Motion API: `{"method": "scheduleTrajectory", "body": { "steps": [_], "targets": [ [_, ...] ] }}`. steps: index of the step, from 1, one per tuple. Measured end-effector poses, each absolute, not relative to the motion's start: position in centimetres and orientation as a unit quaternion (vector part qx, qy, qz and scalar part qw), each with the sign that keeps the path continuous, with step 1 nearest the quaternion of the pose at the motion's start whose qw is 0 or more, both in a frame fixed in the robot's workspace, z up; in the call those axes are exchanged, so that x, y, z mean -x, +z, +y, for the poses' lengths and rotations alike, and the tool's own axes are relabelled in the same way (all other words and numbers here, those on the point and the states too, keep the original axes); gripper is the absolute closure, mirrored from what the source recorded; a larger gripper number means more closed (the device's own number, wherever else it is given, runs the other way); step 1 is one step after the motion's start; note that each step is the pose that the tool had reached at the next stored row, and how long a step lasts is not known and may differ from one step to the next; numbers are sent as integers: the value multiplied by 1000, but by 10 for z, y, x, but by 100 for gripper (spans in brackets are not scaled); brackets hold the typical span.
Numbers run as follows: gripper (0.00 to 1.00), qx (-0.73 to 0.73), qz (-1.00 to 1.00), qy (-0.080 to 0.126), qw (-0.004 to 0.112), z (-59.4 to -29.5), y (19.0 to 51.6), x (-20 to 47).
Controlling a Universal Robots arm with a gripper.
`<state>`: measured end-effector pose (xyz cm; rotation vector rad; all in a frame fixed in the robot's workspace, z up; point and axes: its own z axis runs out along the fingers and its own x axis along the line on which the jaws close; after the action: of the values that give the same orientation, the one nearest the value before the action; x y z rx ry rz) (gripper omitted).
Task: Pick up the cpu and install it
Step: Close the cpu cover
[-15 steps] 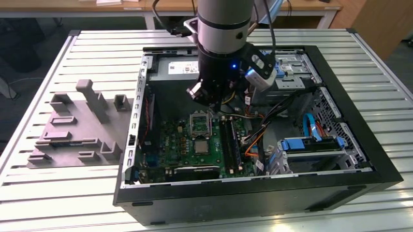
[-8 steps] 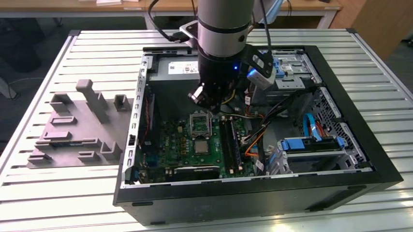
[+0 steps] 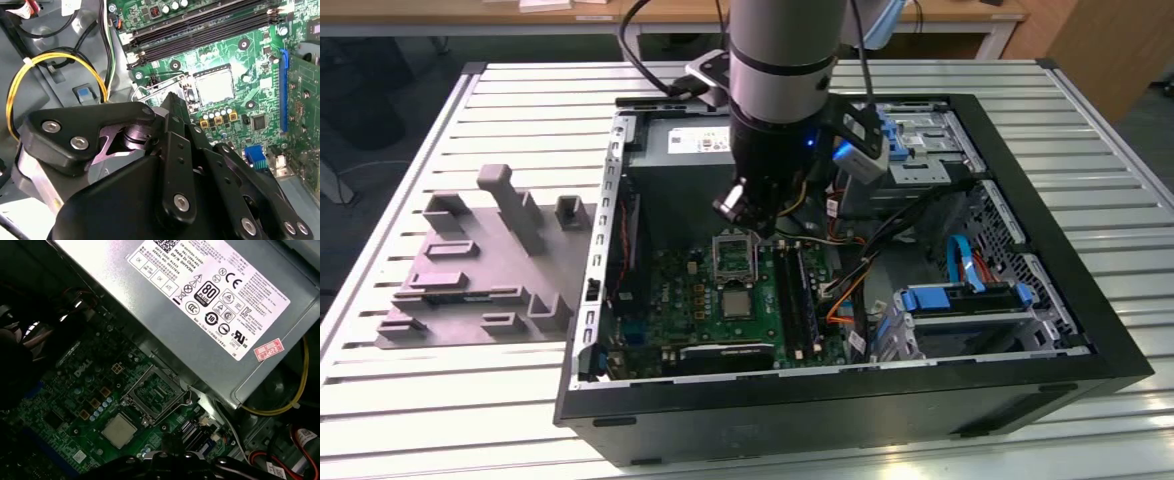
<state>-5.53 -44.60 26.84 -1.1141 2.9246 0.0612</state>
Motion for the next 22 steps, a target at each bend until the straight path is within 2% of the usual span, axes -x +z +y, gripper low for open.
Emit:
{"method": "scheduleTrajectory", "body": {
  "steps": [7,14,22],
  "targets": [
    [89,357,934,20,6,-446,266,46],
    [89,359,933,32,10,-446,265,41],
    [89,360,932,34,11,-446,255,40]
  ]
}}
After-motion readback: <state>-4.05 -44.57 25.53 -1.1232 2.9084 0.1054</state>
